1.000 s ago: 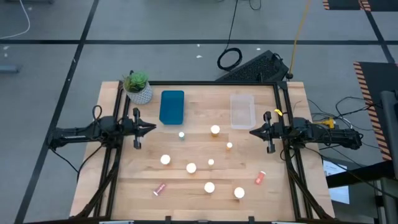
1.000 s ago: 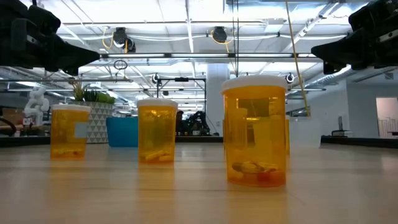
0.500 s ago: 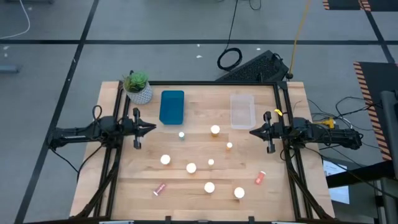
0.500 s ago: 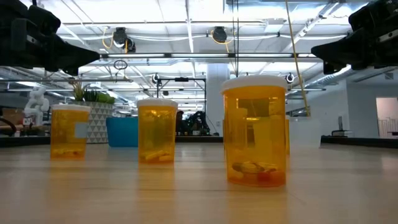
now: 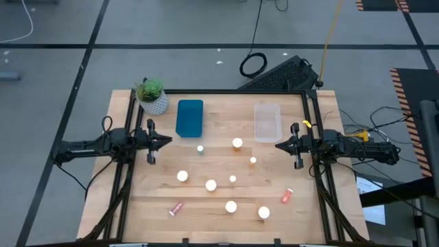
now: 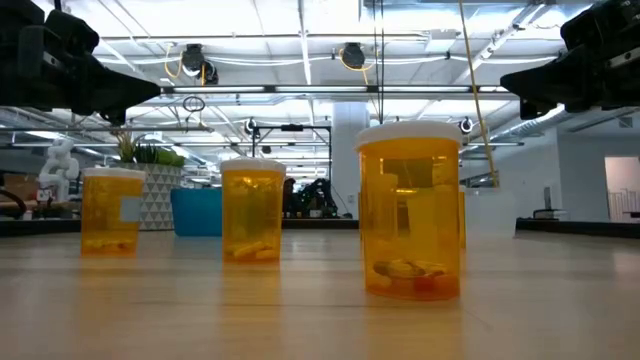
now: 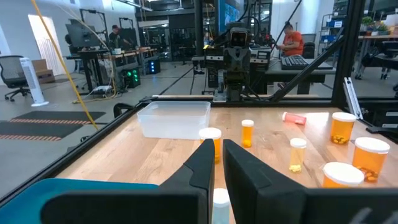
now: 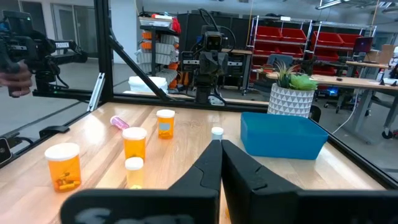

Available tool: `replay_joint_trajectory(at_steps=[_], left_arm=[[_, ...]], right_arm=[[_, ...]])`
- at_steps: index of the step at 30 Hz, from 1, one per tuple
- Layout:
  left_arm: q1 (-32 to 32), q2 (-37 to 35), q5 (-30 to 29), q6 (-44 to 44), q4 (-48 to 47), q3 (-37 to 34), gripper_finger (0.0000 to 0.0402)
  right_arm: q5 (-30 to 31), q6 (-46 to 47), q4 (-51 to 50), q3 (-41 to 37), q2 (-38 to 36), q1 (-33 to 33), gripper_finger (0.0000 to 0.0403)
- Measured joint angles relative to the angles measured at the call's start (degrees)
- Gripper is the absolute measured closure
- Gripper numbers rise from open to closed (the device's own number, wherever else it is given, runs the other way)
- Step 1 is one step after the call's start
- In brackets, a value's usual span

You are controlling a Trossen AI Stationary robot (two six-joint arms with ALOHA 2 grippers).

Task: Pick and place medicine bottles into bin by pill shape (circle, oval)
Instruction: Put the small blue pill bottle into the transparent bin

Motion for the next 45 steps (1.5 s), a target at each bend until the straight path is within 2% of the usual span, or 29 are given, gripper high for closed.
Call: replay_joint_trajectory(at_steps=[5, 8, 13, 17, 22, 36, 40, 45], left_arm=[[0.0, 0.0, -0.1, -1.5, 1.6, -0.1, 0.0364], [0.0, 0.1, -0.1, -1.7, 7.3, 0.2, 0.0364], [0.0, 0.9, 1.3, -2.9, 5.8, 6.5, 0.0369], [0.0, 4.5, 1.4, -2.0, -1.9, 17.0, 0.0396], [0.0, 12.3, 1.0, -1.7, -14.0, 34.3, 0.0398], [0.0, 41.9, 1.0, 3.0, -47.4, 81.4, 0.0391], [-0.1, 48.5, 1.0, 1.3, -55.2, 88.3, 0.0384], [-1.1, 52.4, 1.1, 2.5, -58.2, 87.2, 0.0383]], right_arm=[[0.0, -2.4, 0.0, 0.0, 0.0, 0.0, 0.0403], [0.0, -2.4, 0.0, 0.0, 0.0, 0.0, 0.0403], [0.0, -2.4, 0.0, 0.0, 0.0, 0.0, 0.0403], [0.0, -2.4, 0.0, 0.0, 0.0, 0.0, 0.0403], [0.0, -2.4, 0.0, 0.0, 0.0, 0.0, 0.0403], [0.0, -2.4, 0.0, 0.0, 0.0, 0.0, 0.0403], [0.0, -2.4, 0.0, 0.0, 0.0, 0.0, 0.0403], [0.1, -2.4, 0.0, 0.0, 0.0, 0.0, 0.0403]])
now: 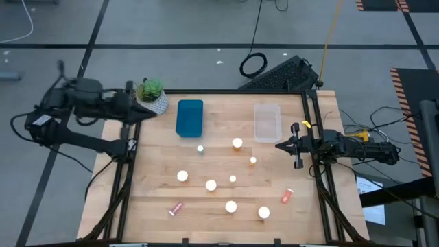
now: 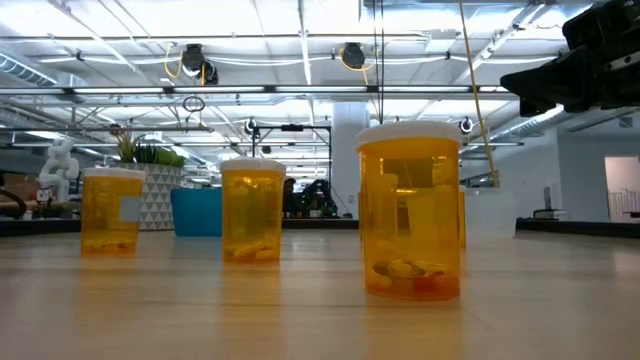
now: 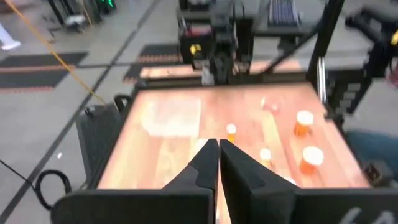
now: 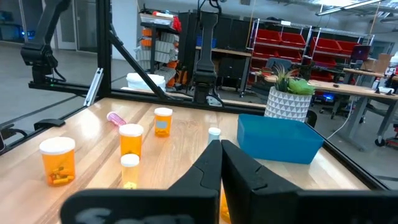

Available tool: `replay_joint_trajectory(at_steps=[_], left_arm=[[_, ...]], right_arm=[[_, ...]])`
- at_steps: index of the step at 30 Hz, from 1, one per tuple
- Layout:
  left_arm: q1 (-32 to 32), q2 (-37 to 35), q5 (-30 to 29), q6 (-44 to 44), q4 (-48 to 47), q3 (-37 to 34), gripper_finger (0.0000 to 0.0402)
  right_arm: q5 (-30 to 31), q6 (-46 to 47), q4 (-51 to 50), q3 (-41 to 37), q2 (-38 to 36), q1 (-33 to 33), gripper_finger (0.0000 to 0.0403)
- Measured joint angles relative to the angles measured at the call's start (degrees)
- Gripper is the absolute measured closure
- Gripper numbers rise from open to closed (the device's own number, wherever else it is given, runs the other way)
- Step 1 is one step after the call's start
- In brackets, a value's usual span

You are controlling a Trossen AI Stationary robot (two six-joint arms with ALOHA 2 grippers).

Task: Pick and place medicine bottles into bin by pill shape (circle, oval)
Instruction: Put the small blue pill bottle into the transparent bin

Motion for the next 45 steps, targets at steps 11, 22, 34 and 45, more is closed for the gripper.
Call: replay_joint_trajectory(at_steps=[11, 22, 34, 45], left_arm=[[-4.9, 1.3, -3.3, -1.2, 4.1, -5.7, 0.0383], [-7.8, 1.4, -4.7, -0.4, 4.3, -5.7, 0.0382], [-8.5, 1.8, -7.6, -0.8, 4.2, -5.7, 0.0382], [-8.5, 4.6, -6.9, -2.8, 4.1, -8.9, 0.0382]], right_arm=[[4.3, 12.2, 2.9, 5.3, 0.7, 0.0, 0.0403], [4.6, 8.3, -15.3, 34.1, 17.0, 0.0, 0.0403], [7.6, 15.5, -43.1, 67.0, 43.4, 0.0, 0.0403], [7.6, 18.0, -45.3, 69.5, 54.6, 0.0, 0.0403]])
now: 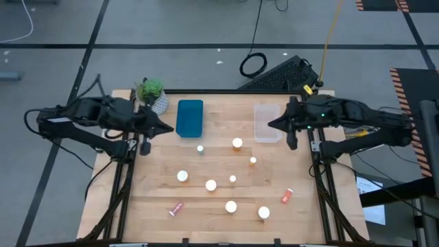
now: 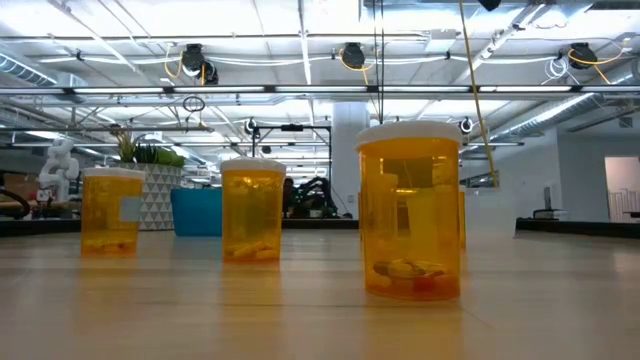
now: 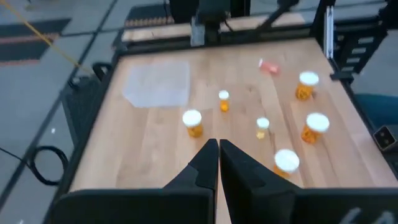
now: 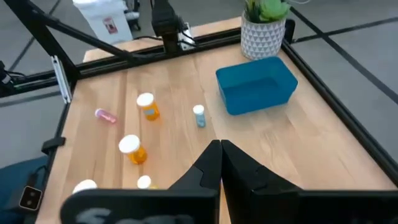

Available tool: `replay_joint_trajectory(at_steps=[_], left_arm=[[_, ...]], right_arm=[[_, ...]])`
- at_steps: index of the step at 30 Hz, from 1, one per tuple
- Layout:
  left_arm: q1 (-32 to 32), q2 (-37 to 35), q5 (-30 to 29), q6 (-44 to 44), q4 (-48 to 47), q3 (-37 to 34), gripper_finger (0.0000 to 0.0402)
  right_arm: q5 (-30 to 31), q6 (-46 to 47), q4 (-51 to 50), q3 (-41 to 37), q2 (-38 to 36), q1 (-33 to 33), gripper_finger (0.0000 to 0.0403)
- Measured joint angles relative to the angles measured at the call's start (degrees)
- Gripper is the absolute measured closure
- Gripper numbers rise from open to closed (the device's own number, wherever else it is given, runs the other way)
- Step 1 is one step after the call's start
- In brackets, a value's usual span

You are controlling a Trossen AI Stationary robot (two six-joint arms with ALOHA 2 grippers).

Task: Pick and place medicine bottles into bin by pill shape (circle, oval)
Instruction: Put the small blue pill bottle into the transparent bin

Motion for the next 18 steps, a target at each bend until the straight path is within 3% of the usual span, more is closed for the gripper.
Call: replay_joint_trajectory(at_steps=[4, 10, 18], left_arm=[[0.0, 1.8, 0.6, -2.0, -0.1, -3.7, 0.0382], [-1.9, 3.7, 1.4, -8.0, 0.7, -11.0, 0.0375], [-2.1, 9.4, -0.5, -14.1, 1.3, -16.2, 0.0289]], right_arm=[[0.1, 0.9, 3.0, -2.0, 1.6, 1.3, 0.0403], [0.7, 1.7, 13.7, -11.5, 1.6, 6.3, 0.0403], [4.5, 6.1, 28.7, -25.3, 1.6, 10.4, 0.0403]])
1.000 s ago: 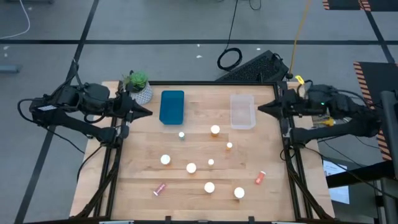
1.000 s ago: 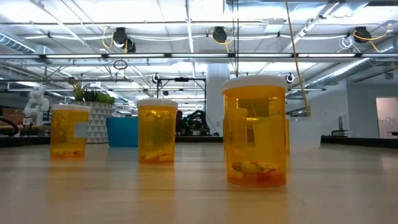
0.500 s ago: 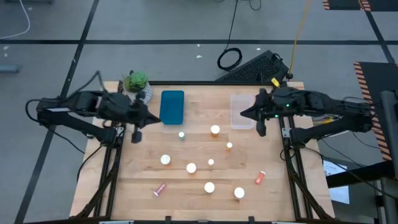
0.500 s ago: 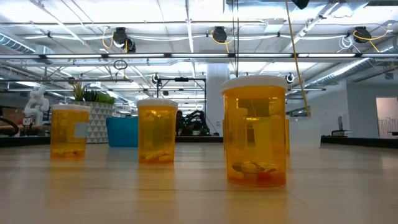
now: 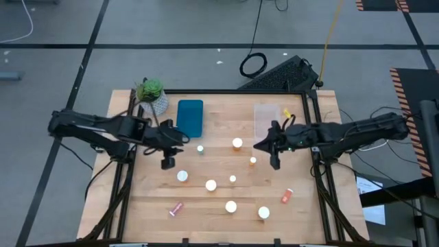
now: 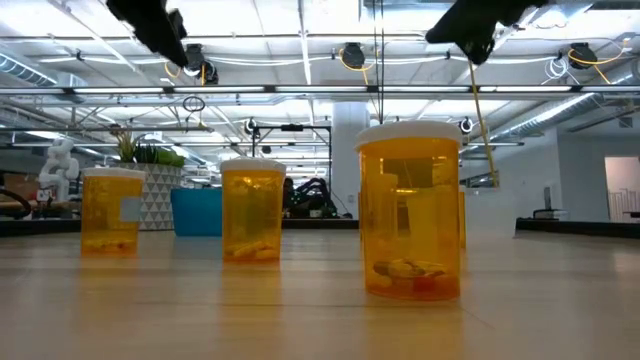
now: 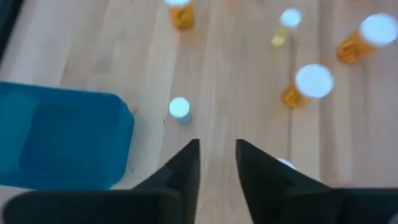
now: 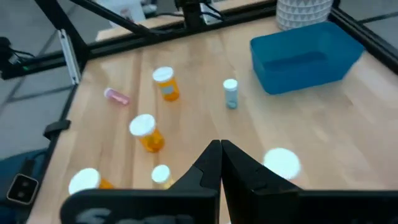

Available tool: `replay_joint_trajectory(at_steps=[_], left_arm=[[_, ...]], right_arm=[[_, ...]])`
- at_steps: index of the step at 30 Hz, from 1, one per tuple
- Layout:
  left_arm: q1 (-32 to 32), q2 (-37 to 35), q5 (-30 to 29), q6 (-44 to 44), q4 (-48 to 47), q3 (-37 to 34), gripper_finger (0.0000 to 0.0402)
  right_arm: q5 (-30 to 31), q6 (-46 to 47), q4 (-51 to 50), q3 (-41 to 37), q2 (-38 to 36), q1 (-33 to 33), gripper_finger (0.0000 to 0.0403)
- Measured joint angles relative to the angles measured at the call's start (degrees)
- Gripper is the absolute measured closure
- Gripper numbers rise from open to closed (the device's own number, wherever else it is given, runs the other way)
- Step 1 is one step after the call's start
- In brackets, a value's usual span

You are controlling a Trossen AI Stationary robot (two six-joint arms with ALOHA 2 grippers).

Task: Pick and place medicine bottles into bin by pill shape (circle, oval)
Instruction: Put the small blue pill bottle into the transparent bin

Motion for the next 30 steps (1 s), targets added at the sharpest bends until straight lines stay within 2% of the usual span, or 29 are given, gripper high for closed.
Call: replay_joint_trajectory(at_steps=[4, 8, 15, 25, 30], left_arm=[[0.0, 4.4, -0.2, -0.2, 1.3, 0.0, 0.0245], [0.0, 8.7, -0.2, 2.2, 3.5, 0.0, 0.0221], [0.0, 14.4, -2.6, 2.7, 7.6, 0.0, 0.0215], [0.2, 19.4, -2.7, 5.0, 12.0, 0.0, 0.0214], [0.5, 21.4, -3.6, 6.8, 13.2, 0.0, 0.0191]], right_arm=[[-0.1, -0.4, 10.6, -7.0, 0.0, 1.4, 0.0403], [-0.2, -0.2, 13.6, -10.7, 0.0, 1.3, 0.0403], [-0.2, -0.4, 13.6, -12.1, 0.0, 1.3, 0.0403], [-0.2, -2.1, 13.5, -12.1, 0.0, 1.3, 0.0403], [-0.2, -2.9, 13.2, -12.1, 0.0, 1.3, 0.0403]])
